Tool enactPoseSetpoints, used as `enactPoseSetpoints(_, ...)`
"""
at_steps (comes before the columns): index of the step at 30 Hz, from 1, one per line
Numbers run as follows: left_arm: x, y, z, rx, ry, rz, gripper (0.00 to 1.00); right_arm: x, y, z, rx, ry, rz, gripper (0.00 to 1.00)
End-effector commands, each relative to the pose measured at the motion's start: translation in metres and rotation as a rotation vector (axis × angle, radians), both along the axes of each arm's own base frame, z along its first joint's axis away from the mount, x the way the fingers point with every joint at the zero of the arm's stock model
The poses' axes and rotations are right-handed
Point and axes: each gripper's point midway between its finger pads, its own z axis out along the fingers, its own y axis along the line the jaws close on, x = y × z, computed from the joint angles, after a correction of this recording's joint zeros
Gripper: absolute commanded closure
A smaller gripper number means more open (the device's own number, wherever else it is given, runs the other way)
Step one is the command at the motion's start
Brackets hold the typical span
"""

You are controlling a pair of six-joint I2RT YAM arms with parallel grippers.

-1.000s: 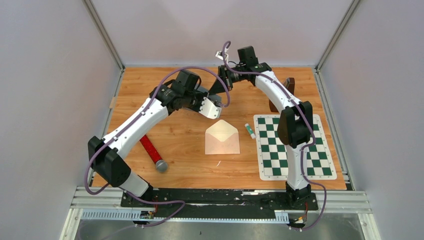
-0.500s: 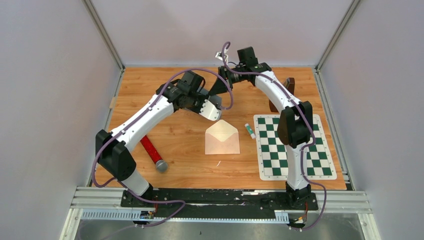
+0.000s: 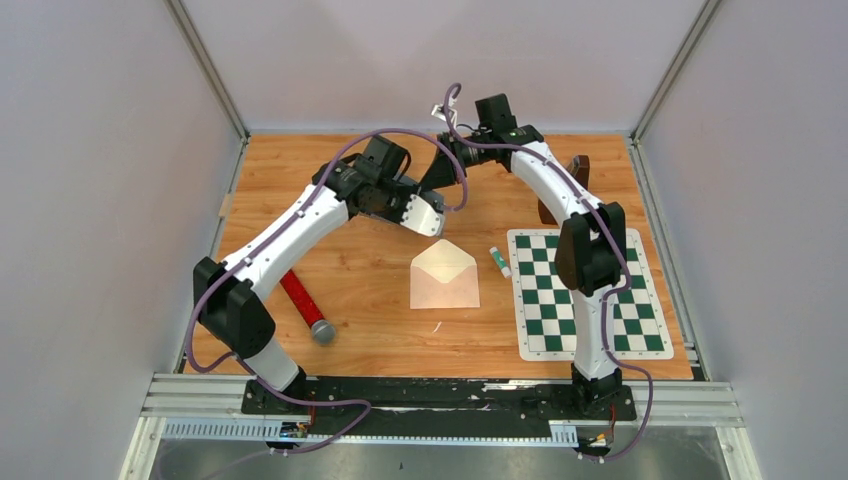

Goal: Place the letter into the envelope and seal it
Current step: Place the letter in the envelope.

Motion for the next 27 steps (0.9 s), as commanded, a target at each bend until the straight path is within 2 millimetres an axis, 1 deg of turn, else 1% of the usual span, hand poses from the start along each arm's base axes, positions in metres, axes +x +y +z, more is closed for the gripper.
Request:
enactPoseSetpoints(1, 0.003, -0.001, 0.053, -0.136, -0.030, 0.039, 0.67, -0.003, -0.003, 0.022, 0.046, -0.040, 0.023, 1.00)
enactPoseSetpoints(2, 0.002, 0.004, 0.047, -0.120, 0.001, 0.053, 0.67, -0.003, -0.003, 0.021, 0.047, -0.034, 0.026, 1.00)
enactPoseSetpoints(3, 0.004, 0.005, 0.049, -0.119, 0.004, 0.059, 0.67, -0.003, -0.003, 0.020, 0.048, -0.026, 0.028, 1.00)
enactPoseSetpoints(4, 0.003, 0.007, 0.045, -0.107, 0.024, 0.065, 0.68, -0.002, -0.002, 0.020, 0.051, -0.023, 0.030, 1.00)
enactPoseSetpoints(9, 0.000, 0.006, 0.036, -0.117, 0.068, 0.069, 0.75, -0.001, -0.002, 0.021, 0.058, -0.016, 0.036, 1.00)
enactPoseSetpoints(12, 0.000, 0.005, 0.033, -0.120, 0.082, 0.074, 0.74, 0.000, -0.002, 0.023, 0.062, -0.022, 0.036, 1.00)
enactPoseSetpoints(14, -0.001, 0.004, 0.032, -0.123, 0.095, 0.071, 0.70, 0.000, -0.003, 0.022, 0.061, -0.022, 0.034, 1.00)
enactPoseSetpoints(18, -0.003, 0.003, 0.029, -0.121, 0.113, 0.062, 0.69, -0.002, -0.003, 0.023, 0.057, 0.005, 0.031, 1.00)
enactPoseSetpoints(24, -0.005, -0.001, 0.021, -0.126, 0.139, 0.060, 0.73, -0.003, -0.004, 0.025, 0.057, 0.003, 0.028, 1.00)
enactPoseSetpoints(27, 0.001, 0.001, 0.020, -0.130, 0.120, 0.088, 0.76, -0.003, -0.004, 0.026, 0.057, 0.003, 0.026, 1.00)
